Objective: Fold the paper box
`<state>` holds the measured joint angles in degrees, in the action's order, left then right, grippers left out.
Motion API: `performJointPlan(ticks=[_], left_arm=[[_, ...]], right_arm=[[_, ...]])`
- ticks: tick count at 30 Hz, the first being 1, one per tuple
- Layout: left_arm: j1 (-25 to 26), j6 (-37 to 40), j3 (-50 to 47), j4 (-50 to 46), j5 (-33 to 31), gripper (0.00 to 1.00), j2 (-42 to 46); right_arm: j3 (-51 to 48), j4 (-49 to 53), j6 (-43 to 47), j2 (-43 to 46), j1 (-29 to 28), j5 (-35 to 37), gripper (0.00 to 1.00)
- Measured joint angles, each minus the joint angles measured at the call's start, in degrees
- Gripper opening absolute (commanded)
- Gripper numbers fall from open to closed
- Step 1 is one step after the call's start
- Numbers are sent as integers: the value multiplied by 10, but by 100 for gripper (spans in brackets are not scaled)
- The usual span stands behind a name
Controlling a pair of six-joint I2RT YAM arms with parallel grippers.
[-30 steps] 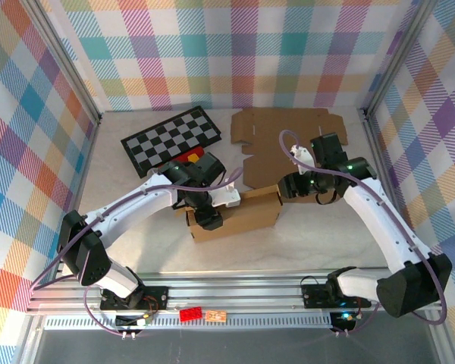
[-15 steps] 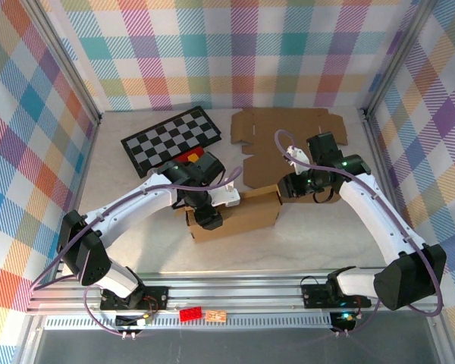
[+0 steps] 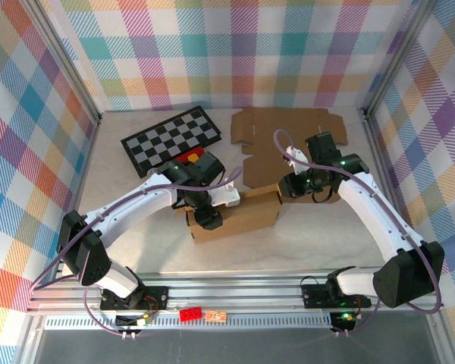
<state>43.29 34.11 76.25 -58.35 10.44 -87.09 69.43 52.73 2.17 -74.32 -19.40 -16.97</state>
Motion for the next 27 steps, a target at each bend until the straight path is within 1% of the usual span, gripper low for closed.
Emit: performJointPlan(ticks=[6,12,23,27], left_arm=[[0,0,0,4,0,59,0],[0,-2,0,4,0,59,0],[0,-7,4,4,-2,58,-5],[0,-7,5,10,-2,58,-6]], right_arm=[[0,-2,-8,3,-5,7,7],[4,-1,-27,5,-29,37,0],[5,-1,-99,17,-58,82,0],[-24,-19,-127,46,-65,97,0]])
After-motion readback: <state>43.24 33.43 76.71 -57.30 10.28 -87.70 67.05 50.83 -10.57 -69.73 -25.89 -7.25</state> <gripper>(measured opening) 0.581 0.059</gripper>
